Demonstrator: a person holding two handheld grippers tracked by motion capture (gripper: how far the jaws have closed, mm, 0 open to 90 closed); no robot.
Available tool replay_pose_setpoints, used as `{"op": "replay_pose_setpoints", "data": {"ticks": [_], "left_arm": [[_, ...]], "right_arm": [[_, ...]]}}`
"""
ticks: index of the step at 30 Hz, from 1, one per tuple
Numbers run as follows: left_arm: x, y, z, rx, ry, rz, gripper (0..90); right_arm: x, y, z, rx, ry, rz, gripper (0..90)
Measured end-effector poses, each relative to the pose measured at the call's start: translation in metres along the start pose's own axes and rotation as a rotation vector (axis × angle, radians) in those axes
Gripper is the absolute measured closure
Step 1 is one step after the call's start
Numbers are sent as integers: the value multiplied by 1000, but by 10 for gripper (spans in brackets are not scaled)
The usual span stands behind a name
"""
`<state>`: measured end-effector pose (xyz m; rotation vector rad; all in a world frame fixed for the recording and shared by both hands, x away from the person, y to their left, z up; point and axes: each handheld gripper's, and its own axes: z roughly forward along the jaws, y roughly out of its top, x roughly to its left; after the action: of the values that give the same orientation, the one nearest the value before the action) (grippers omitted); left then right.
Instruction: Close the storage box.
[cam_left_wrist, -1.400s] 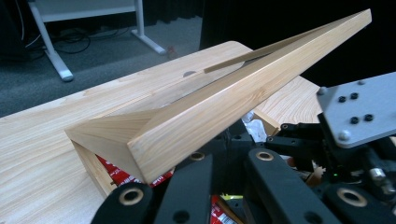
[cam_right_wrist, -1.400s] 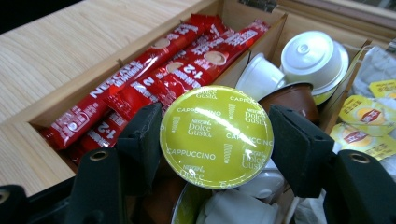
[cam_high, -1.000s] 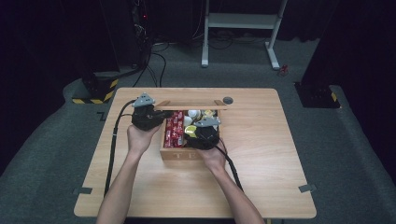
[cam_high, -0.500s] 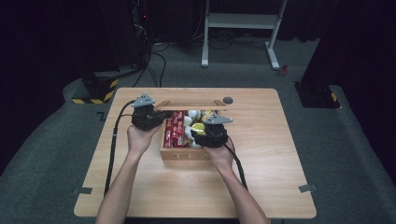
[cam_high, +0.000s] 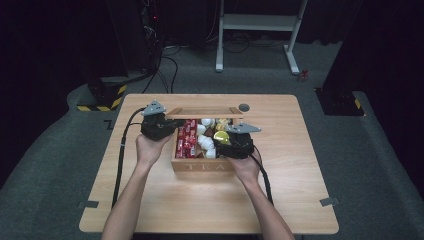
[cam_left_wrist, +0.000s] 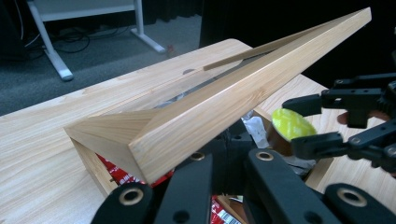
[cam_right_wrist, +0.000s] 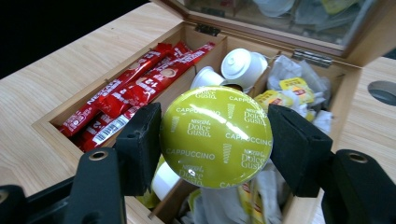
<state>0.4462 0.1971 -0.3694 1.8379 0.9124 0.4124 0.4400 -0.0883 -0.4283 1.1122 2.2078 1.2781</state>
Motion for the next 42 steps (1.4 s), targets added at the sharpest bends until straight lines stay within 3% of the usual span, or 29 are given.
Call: {"op": "replay_pose_setpoints", "data": {"ticks": [11,21,42], "left_arm": [[-1,0,0,3,4,5,900],[-2,-2,-1,6,6,13,900],[-5,-2,-1,6,6,17,900]], "right_arm": [[-20,-3,-27,-14,-20,21,380],[-48,-16,-49,-12,-76,58,380],[-94,-49,-62,54,-192,147,380]]}}
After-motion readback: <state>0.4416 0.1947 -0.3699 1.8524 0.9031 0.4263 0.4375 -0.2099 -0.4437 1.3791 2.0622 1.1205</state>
